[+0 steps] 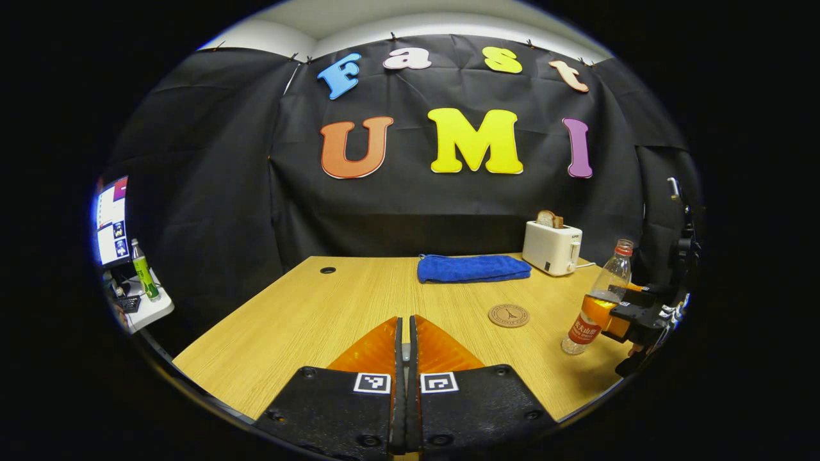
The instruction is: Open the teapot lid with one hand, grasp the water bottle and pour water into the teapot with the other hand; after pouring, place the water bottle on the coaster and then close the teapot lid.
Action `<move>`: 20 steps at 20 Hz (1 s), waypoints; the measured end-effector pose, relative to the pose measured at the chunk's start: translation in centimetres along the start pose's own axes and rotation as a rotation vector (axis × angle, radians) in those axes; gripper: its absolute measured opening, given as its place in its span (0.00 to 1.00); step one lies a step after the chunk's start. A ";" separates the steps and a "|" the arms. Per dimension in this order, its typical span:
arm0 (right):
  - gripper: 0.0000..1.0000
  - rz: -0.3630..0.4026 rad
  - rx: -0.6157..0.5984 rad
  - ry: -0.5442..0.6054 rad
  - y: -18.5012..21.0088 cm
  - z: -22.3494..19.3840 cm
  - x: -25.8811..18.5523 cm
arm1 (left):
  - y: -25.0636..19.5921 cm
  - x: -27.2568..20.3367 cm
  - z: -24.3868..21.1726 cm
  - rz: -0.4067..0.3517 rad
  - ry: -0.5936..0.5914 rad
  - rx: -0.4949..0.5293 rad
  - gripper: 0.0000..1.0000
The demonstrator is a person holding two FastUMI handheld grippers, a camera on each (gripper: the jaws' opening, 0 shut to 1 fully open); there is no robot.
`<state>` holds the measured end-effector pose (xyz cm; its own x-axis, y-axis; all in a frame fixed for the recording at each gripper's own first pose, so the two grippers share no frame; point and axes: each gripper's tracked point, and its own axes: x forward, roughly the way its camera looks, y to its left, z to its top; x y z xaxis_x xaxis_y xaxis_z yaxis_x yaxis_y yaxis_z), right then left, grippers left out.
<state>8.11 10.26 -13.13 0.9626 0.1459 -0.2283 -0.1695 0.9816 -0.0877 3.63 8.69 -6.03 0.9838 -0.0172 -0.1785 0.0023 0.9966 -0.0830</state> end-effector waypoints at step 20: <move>0.75 -0.161 -0.804 -0.063 9.5 4.4 -1.2 | 7.1 -2.3 2.2 0.013 -0.034 -0.021 0.03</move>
<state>6.24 19.90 -9.45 0.9941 0.0410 -0.1005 -0.1047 0.6068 -0.7879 1.80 15.94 -4.10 0.9892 -0.0015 -0.1465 -0.0135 0.9947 -0.1016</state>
